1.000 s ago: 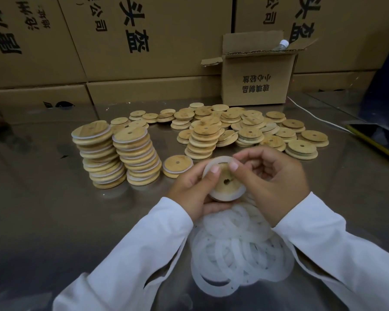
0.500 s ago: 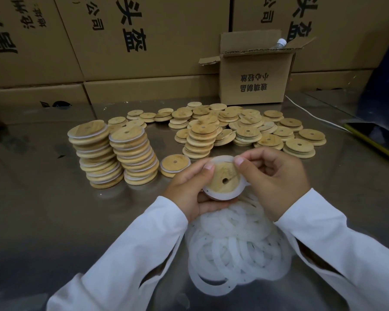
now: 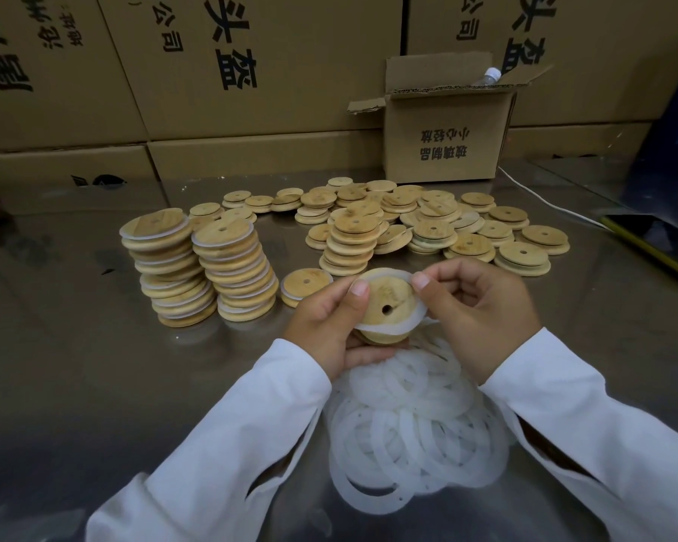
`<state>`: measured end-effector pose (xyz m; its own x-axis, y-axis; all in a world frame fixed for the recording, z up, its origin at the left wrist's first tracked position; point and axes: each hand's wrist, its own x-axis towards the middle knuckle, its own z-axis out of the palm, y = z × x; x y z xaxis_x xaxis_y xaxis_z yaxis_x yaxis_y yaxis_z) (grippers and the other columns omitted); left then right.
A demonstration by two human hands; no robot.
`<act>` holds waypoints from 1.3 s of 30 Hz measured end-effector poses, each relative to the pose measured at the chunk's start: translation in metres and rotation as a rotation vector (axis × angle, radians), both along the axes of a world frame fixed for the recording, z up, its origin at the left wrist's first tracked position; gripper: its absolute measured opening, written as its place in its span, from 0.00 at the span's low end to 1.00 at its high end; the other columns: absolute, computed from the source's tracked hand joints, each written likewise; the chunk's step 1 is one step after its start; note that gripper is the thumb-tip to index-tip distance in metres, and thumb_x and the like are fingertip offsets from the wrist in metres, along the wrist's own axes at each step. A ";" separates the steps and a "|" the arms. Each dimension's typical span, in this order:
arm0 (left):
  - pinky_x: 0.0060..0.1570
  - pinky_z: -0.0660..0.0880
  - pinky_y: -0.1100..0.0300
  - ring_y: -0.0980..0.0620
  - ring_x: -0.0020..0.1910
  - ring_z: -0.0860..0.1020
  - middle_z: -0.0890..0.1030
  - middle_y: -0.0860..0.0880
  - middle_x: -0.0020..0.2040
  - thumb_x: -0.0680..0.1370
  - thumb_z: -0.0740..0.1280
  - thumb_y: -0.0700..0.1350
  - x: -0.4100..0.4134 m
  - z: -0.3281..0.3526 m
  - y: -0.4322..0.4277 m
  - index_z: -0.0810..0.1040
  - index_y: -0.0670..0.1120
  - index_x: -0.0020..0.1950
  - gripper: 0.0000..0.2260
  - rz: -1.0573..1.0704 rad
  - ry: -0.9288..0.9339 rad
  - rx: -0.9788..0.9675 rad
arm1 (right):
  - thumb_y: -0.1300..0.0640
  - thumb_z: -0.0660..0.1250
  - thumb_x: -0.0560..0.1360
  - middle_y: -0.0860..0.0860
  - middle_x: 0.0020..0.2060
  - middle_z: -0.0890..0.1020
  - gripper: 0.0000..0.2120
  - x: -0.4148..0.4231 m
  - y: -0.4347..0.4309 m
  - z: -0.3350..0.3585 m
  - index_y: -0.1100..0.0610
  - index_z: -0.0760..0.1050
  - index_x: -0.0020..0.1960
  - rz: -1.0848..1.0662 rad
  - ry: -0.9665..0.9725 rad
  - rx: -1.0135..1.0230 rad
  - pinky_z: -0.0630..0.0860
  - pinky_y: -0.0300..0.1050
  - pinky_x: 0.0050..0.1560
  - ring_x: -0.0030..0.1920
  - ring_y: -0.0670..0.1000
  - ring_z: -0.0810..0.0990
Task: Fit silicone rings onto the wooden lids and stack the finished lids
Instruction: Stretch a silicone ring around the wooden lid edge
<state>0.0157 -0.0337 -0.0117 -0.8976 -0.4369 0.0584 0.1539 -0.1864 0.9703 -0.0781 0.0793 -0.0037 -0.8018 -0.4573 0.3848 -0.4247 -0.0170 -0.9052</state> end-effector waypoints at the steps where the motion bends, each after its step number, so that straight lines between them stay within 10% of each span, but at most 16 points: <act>1: 0.37 0.81 0.57 0.44 0.40 0.83 0.82 0.42 0.47 0.78 0.59 0.47 0.000 0.000 0.000 0.79 0.48 0.50 0.10 0.003 0.000 0.011 | 0.58 0.68 0.71 0.49 0.31 0.79 0.08 0.000 0.000 0.000 0.49 0.76 0.35 0.004 0.003 0.007 0.76 0.40 0.38 0.33 0.47 0.76; 29: 0.37 0.80 0.59 0.49 0.42 0.83 0.84 0.46 0.41 0.67 0.67 0.44 -0.003 -0.005 -0.005 0.79 0.44 0.49 0.13 0.015 0.134 -0.037 | 0.59 0.72 0.68 0.46 0.27 0.81 0.07 0.003 0.002 0.006 0.52 0.79 0.32 0.040 -0.156 -0.056 0.75 0.32 0.35 0.32 0.44 0.78; 39: 0.37 0.80 0.56 0.47 0.41 0.83 0.84 0.43 0.42 0.66 0.65 0.43 -0.005 0.000 -0.003 0.78 0.40 0.51 0.15 -0.015 0.157 0.232 | 0.59 0.70 0.69 0.48 0.27 0.81 0.05 0.002 0.003 0.017 0.54 0.79 0.34 0.149 -0.293 -0.048 0.76 0.32 0.34 0.30 0.43 0.79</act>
<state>0.0110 -0.0365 -0.0121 -0.8917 -0.4420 0.0974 0.2951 -0.4045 0.8656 -0.0758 0.0822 0.0136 -0.8070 -0.5650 0.1717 -0.1359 -0.1054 -0.9851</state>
